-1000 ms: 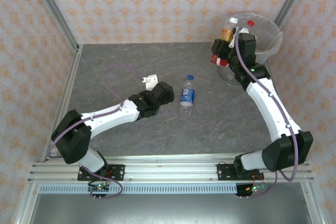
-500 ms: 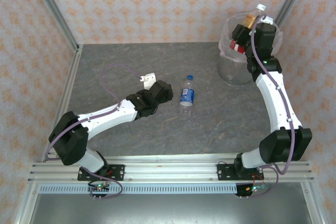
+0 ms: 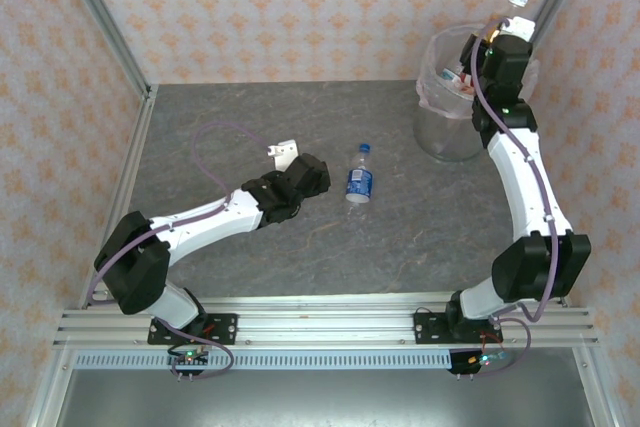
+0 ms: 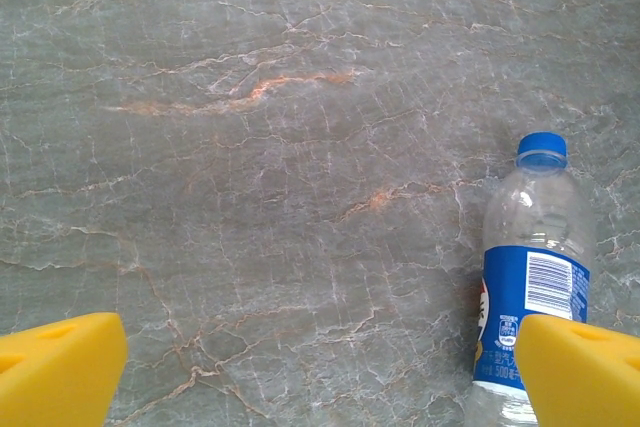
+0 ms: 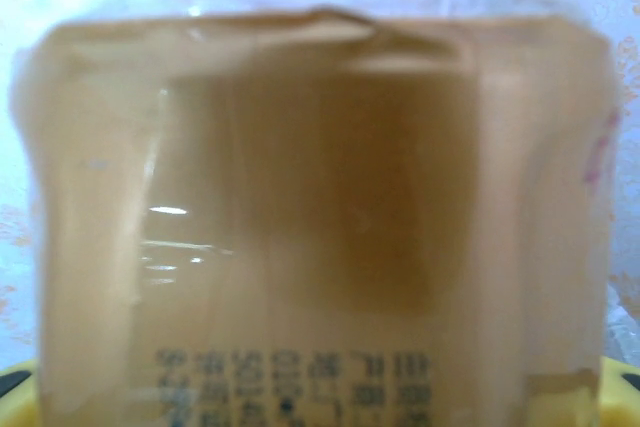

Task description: Put the plastic bottles in the bin

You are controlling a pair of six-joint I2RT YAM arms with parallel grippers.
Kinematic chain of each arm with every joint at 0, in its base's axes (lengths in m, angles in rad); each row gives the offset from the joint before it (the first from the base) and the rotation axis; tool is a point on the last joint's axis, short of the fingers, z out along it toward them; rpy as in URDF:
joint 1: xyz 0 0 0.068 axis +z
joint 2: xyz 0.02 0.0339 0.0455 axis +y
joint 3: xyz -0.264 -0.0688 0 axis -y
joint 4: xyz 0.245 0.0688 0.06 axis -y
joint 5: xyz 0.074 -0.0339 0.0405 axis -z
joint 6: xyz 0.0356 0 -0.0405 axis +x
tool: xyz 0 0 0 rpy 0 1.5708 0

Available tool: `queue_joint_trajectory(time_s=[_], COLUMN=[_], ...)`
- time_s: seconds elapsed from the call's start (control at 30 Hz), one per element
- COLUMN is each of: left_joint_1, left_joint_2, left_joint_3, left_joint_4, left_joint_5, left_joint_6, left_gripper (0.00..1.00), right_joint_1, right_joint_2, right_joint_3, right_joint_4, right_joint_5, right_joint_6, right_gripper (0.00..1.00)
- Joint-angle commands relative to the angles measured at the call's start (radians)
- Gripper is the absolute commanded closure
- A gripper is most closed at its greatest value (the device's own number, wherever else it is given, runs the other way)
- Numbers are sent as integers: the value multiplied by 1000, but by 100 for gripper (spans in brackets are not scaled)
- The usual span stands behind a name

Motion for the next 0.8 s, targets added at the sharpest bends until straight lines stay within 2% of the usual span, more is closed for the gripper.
queue_joint_trajectory(time_s=[0.0,0.2,0.47,0.6,0.77], left_joint_1=[8,8,8,9,9], left_joint_2=[-1,-71,-118,-106,-97], left_joint_3=[7,-98,-150,-130,-123], left_joint_4=[2,220,328,292,280], left_joint_5=[-11,107,178,169,161], left_joint_6=[-8,70,122,122,108], left_gripper=[0,0,0,0,0], right_joint_1=[-18,-34,-49,-53,-54], right_joint_2=[34,76,194,306,495], right_joint_3=[42,91,239,405,725], right_joint_4=[-3,-63,-198,-376,-668], right_joint_5=[56,115,142,121,121], right_joint_6=[-43,-47,-117,-157,-207], right_gripper=[48,49,48,47,46])
